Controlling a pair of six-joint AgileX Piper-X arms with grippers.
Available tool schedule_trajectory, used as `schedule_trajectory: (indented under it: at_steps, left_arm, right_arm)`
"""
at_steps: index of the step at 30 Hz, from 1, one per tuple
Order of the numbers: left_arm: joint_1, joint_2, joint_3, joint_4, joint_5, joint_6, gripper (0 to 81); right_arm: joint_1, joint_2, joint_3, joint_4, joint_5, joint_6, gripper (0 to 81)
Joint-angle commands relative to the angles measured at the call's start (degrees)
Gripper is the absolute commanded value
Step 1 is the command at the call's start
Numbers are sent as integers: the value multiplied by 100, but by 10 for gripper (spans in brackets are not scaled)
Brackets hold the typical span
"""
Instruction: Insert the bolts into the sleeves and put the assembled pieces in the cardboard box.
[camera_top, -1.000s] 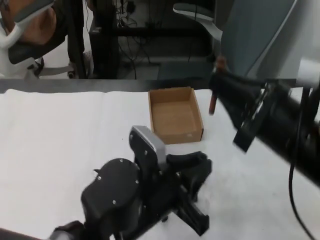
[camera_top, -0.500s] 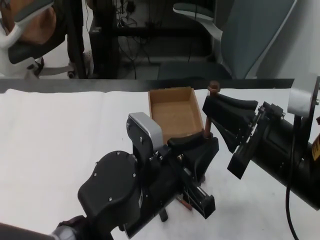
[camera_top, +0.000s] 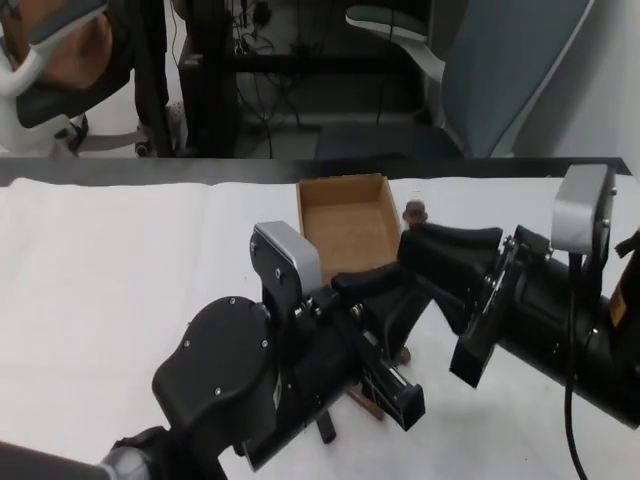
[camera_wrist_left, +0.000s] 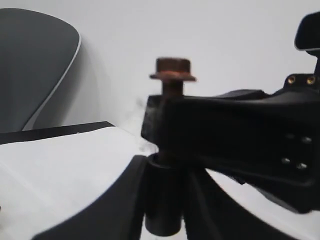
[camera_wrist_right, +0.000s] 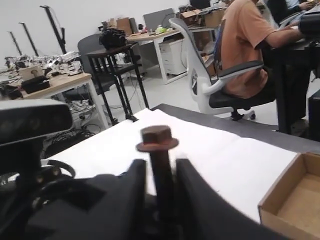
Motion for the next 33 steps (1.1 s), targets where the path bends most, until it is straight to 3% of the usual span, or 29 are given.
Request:
schedule_trajectory:
  at_steps: [1, 2, 6, 9, 11, 14, 15, 18, 19, 25, 29, 31, 33]
  left_arm:
    - [95, -6, -114, -139, 262, 115, 18]
    - [100, -6, -137, -73, 265, 115, 18]
    - [404, -6, -389, 743, 415, 115, 18]
    - [893, 1, -918, 2357, 712, 173, 18]
    - [1068, 23, -1242, 3062, 738, 336, 18]
    - [1699, 385, -2428, 4515, 826, 893, 18]
    - [1781, 495, -2695, 4692, 826, 900, 18]
    - [1959, 782, -3151, 4918, 928, 897, 18]
    - [2229, 1511, -4048, 5240, 1079, 868, 18]
    - [2432, 2944, -5866, 6030, 1167, 524, 18]
    - [2433, 3637, -6638, 6438, 1178, 482, 10]
    - [2433, 3861, -6835, 6491, 1336, 469, 67]
    - [2433, 3958, -6905, 6475, 1540, 359, 214]
  right_arm:
    - [21, -9, -5, -54, -191, 256, 547]
    - [21, -24, -5, -142, -133, 401, 700]
    - [-22, -272, -5, -127, 54, 822, 700]
    - [-112, -700, -42, 840, 176, 806, 693]
    - [-180, -896, -206, 1876, 240, 336, 675]
    - [-315, -828, -833, 4257, 330, -839, 657]
    - [-330, -789, -930, 4379, 330, -978, 651]
    - [-373, -430, -1546, 5628, 351, -1607, 550]
    - [-369, -31, -2034, 6363, 351, -2189, 477]
    - [-369, 1154, -2996, 7527, 453, -3662, 480]
    - [-292, 1969, -3407, 8040, 669, -4073, 480]
    - [-272, 2263, -3518, 8262, 945, -4213, 480]
    - [-274, 2486, -3537, 8315, 969, -4361, 480]
